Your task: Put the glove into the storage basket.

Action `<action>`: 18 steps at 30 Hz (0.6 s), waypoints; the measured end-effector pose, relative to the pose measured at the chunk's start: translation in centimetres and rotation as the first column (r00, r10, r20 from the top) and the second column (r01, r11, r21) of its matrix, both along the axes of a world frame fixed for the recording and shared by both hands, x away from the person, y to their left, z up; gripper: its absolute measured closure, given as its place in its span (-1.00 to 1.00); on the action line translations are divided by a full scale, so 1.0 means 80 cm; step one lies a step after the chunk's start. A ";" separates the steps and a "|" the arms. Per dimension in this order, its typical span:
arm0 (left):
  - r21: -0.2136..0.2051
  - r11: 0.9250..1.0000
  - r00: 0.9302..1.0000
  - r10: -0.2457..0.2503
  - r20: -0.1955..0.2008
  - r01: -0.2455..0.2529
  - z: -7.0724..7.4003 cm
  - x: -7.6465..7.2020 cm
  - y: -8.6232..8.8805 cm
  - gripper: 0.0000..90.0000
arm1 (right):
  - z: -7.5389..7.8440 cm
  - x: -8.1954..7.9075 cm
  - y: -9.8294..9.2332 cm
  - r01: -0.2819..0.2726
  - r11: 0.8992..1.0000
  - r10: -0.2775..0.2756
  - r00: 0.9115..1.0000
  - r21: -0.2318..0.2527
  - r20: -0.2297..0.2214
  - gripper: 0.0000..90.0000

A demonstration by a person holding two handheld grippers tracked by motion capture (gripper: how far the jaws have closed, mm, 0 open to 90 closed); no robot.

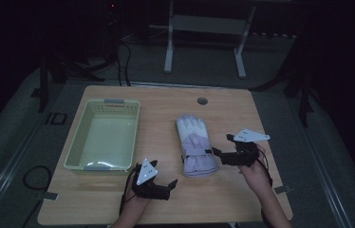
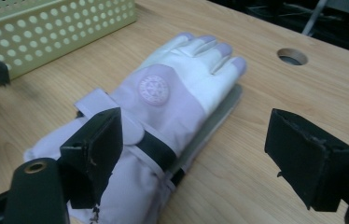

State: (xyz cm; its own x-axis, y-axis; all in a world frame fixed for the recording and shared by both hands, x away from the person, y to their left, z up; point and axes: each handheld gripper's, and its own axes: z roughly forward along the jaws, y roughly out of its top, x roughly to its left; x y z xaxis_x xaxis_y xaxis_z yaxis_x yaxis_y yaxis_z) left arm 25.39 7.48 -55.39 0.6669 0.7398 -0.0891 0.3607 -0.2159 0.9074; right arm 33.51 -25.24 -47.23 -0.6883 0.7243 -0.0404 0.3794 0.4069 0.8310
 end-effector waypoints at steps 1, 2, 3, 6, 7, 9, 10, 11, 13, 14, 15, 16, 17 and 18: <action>-0.010 1.000 0.999 0.000 -0.035 0.000 0.008 0.007 0.000 -1.00 | 0.000 0.000 -0.002 0.008 1.000 -0.008 1.000 -0.006 -0.002 -0.54; -0.016 1.000 0.999 0.007 -0.043 -0.008 0.013 0.008 -0.001 -1.00 | -0.001 -0.001 -0.004 0.062 0.998 -0.062 0.998 -0.030 -0.006 -0.52; -0.005 1.000 0.999 0.023 -0.042 -0.023 0.017 0.010 -0.003 -1.00 | -0.001 0.000 -0.005 0.079 0.996 -0.080 0.996 -0.036 -0.024 -0.55; 0.035 0.999 0.998 0.022 -0.055 -0.020 0.031 0.019 -0.011 -1.00 | 0.000 0.006 -0.009 0.092 0.996 -0.092 0.995 0.003 -0.050 -0.58; 0.049 0.999 0.999 0.025 -0.042 -0.022 0.035 0.022 -0.014 -1.00 | 0.001 0.008 -0.008 0.097 0.995 -0.097 0.995 0.001 -0.038 -0.58; 0.068 0.997 0.999 0.022 -0.033 -0.019 0.041 0.030 -0.021 -1.00 | 0.003 0.009 -0.005 0.128 0.991 -0.128 0.992 -0.024 0.003 -0.58; 0.068 0.997 0.999 0.026 -0.030 -0.024 0.044 0.033 -0.023 -1.00 | 0.003 0.011 -0.003 0.132 0.991 -0.132 0.991 -0.026 -0.005 -0.59; 0.057 0.998 0.999 0.018 -0.026 -0.017 0.045 0.037 -0.025 -1.00 | 0.002 0.012 -0.001 0.127 0.992 -0.127 0.992 -0.012 -0.022 -0.66; 0.056 0.998 0.998 0.000 -0.057 0.003 0.049 0.047 -0.030 -1.00 | 0.001 0.012 0.004 0.100 0.995 -0.100 0.995 -0.005 -0.023 -0.72; 0.038 0.999 0.997 -0.012 -0.078 0.015 0.049 0.051 -0.033 -1.00 | 0.000 0.011 0.007 0.086 0.996 -0.087 0.996 -0.012 -0.012 -0.76; 0.005 0.999 0.990 -0.050 -0.134 0.051 0.050 0.058 -0.035 -1.00 | -0.001 0.010 0.009 0.071 0.997 -0.071 0.997 -0.006 -0.003 -0.75; -0.034 0.996 0.981 -0.082 -0.178 0.077 0.050 0.064 -0.037 -1.00 | -0.001 0.010 0.010 0.037 0.999 -0.037 0.999 0.019 -0.014 -0.72; -0.051 0.996 0.984 -0.077 -0.163 0.069 0.050 0.068 -0.040 -1.00 | -0.003 0.010 0.012 0.033 0.999 -0.033 0.999 0.024 -0.005 -0.71; -0.051 0.997 0.987 -0.070 -0.147 0.063 0.050 0.070 -0.042 -1.00 | -0.005 0.010 0.014 0.022 1.000 -0.021 1.000 0.022 -0.017 -0.71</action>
